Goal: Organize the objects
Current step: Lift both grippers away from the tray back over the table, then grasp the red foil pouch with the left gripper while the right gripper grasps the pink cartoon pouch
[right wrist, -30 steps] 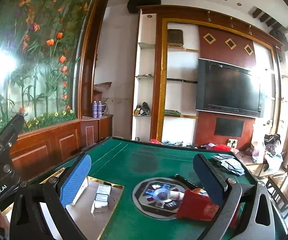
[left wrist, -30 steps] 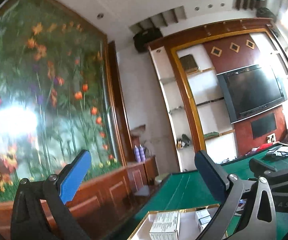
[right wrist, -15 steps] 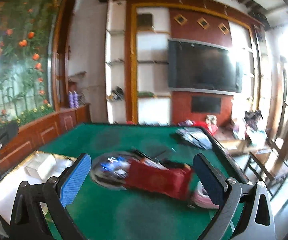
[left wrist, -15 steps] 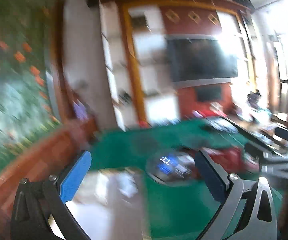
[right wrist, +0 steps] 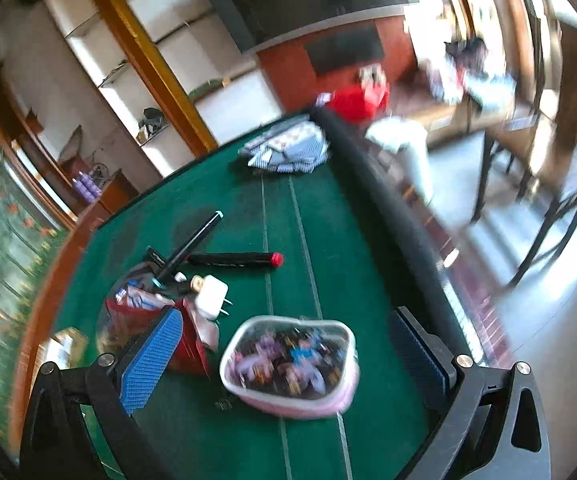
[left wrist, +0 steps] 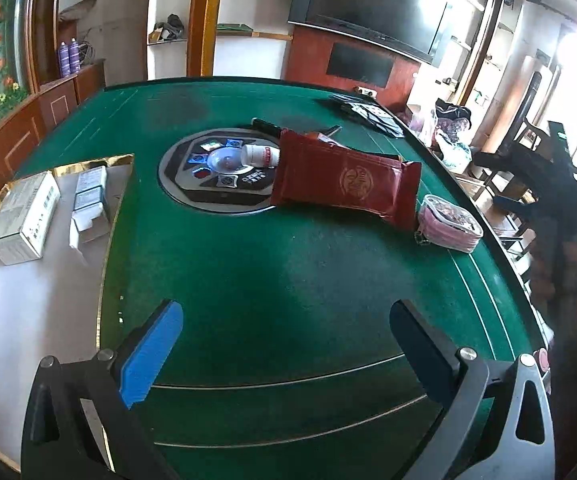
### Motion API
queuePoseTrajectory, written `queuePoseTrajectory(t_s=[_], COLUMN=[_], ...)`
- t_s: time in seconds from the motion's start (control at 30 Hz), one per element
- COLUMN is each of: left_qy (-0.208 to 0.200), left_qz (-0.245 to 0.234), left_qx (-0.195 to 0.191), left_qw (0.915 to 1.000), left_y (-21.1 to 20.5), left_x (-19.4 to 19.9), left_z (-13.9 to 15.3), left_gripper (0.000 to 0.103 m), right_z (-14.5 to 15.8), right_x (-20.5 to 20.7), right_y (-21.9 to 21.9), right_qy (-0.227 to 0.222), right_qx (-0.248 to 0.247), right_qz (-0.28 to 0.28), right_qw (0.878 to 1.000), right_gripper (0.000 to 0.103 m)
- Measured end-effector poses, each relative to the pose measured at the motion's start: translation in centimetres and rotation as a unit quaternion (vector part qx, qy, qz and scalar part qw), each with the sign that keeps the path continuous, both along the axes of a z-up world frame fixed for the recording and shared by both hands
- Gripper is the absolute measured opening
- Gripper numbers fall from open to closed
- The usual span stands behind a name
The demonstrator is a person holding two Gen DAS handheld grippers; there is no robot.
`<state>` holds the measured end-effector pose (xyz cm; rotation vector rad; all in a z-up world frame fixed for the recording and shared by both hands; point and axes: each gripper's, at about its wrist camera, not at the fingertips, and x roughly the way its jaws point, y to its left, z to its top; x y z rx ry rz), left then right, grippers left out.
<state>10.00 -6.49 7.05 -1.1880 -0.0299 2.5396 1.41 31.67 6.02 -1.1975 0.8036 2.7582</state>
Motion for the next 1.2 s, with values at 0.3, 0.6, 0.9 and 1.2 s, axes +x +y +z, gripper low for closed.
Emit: queuePoseTrajectory(t_s=[0.3,0.6,0.9,1.2], left_qy=[0.008,-0.001,0.004,-0.012], left_qz=[0.018,0.026,0.056,0.071], left_qx=[0.016,0.050,0.067,0.075], left_qw=[0.9997,0.9984,0.9962,0.9946], left_y=[-2.9,-4.3,-7.9,-7.6], left_x=[0.0,0.1,0.4,-1.0], left_z=[1.0,1.0,1.5,0.8], left_gripper=[0.103,0.103,0.103,0.103], right_z=[-3.6,2.8,-2.2,1.8], right_x=[-2.1,-3.7,-8.1,0.1], right_y=[-4.4,-10.9,-15.7,-17.4], right_qy=[-0.094,-0.017,-0.101,0.004], right_qx=[-0.038,-0.006,-0.134,-0.081], right_qz=[0.131,0.171,0.260,0.258], right_qw=[0.986,0.985,0.951,0.963], right_gripper=[0.103,0.103,0.103,0.103])
